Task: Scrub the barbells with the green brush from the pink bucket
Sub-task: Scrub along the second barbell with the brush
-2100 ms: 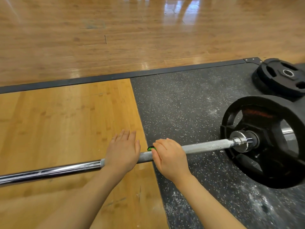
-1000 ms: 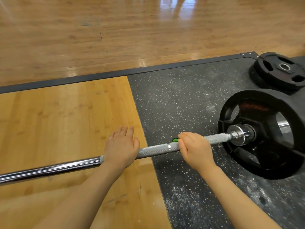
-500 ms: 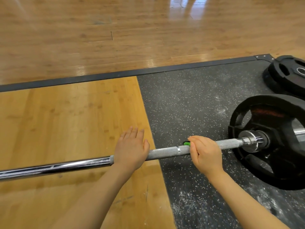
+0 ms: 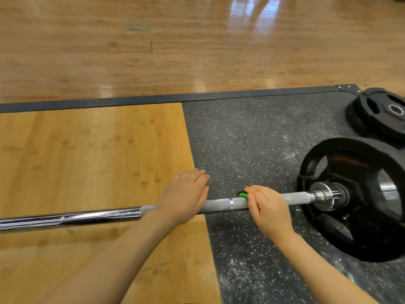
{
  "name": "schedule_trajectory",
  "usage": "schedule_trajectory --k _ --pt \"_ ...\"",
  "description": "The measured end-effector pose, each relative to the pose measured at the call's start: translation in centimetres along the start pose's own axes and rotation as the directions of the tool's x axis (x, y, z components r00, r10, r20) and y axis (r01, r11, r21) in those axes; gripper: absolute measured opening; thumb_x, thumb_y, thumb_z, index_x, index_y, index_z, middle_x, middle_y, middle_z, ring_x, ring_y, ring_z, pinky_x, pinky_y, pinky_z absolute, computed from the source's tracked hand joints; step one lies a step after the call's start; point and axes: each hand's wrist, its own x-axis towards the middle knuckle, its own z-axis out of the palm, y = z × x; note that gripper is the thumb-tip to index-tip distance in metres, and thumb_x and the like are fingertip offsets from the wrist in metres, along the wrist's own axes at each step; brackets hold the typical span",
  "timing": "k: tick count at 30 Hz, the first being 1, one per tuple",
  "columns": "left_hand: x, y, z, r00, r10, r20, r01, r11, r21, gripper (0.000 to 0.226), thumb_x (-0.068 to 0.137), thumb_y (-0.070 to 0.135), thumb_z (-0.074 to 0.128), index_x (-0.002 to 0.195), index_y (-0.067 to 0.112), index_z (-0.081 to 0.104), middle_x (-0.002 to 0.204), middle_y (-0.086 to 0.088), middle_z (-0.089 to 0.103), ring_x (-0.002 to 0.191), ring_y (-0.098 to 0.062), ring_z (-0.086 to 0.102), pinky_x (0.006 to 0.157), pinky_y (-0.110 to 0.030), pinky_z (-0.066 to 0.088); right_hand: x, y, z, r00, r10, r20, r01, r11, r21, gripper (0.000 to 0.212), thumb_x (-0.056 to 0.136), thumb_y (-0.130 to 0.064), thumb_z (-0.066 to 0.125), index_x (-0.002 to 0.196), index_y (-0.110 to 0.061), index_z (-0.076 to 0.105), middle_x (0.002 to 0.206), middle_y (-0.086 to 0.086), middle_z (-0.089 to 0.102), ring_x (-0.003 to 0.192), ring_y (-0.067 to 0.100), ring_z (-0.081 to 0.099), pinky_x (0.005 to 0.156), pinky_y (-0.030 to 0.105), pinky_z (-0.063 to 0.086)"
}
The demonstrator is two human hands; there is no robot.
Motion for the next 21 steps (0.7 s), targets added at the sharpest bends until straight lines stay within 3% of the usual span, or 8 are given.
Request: schedule_trajectory --k 3,7,10,14,21 --pt "1.5 1.1 0.8 0.987 0.143 -0.075 -0.142 0.99 0.015 0.042 0.093 0.029 0.037 0.114 0.009 0.066 0.117 -0.009 0.067 0.107 -0.027 0.064 0.089 -0.04 0.051 0.3 1.1 -1.6 0.988 0.142 -0.068 -0.138 0.989 0.056 0.055 0.105 -0.035 0.026 0.1 -0.003 0.071 0.099 0.006 0.07 0.096 0.015 0.057 0.09 0.025 0.041" --pt "3.0 3.3 2.5 0.945 0.323 -0.042 -0.322 0.946 0.043 0.042 0.093 0.03 0.035 0.116 0.013 0.066 0.117 -0.004 0.067 0.107 -0.022 0.064 0.092 -0.036 0.05 0.3 3.8 -3.6 0.944 0.293 -0.149 -0.296 0.955 0.002 0.06 0.104 -0.041 0.025 0.106 0.0 0.069 0.104 0.01 0.069 0.101 0.022 0.059 0.095 0.023 0.036" --pt "3.3 4.5 3.9 0.924 0.381 0.011 -0.381 0.921 0.076 0.042 0.093 0.032 0.034 0.115 0.016 0.066 0.115 0.0 0.068 0.105 -0.019 0.064 0.092 -0.034 0.05 -0.3 4.8 -3.9 0.927 0.346 -0.148 -0.351 0.936 -0.01 0.06 0.104 -0.042 0.025 0.108 -0.001 0.069 0.106 0.01 0.069 0.101 0.026 0.062 0.097 0.02 0.033" --pt "3.5 4.7 4.8 0.93 0.368 0.019 -0.367 0.923 0.116 0.042 0.095 0.036 0.034 0.109 0.014 0.067 0.11 -0.002 0.069 0.101 -0.02 0.064 0.088 -0.033 0.052 -0.2 4.0 -3.0 0.941 0.291 -0.172 -0.294 0.956 0.008 0.055 0.105 -0.038 0.028 0.106 -0.002 0.069 0.104 0.008 0.069 0.101 0.018 0.056 0.095 0.022 0.036" --pt "3.8 4.7 5.3 0.929 0.369 -0.025 -0.359 0.915 0.182 0.041 0.094 0.036 0.035 0.101 0.013 0.068 0.102 -0.002 0.07 0.094 -0.02 0.066 0.077 -0.031 0.054 -1.0 2.9 0.1 0.987 0.097 -0.13 -0.098 0.995 -0.003 0.044 0.103 -0.03 0.036 0.098 -0.004 0.071 0.098 0.005 0.07 0.093 0.019 0.061 0.083 0.033 0.047"
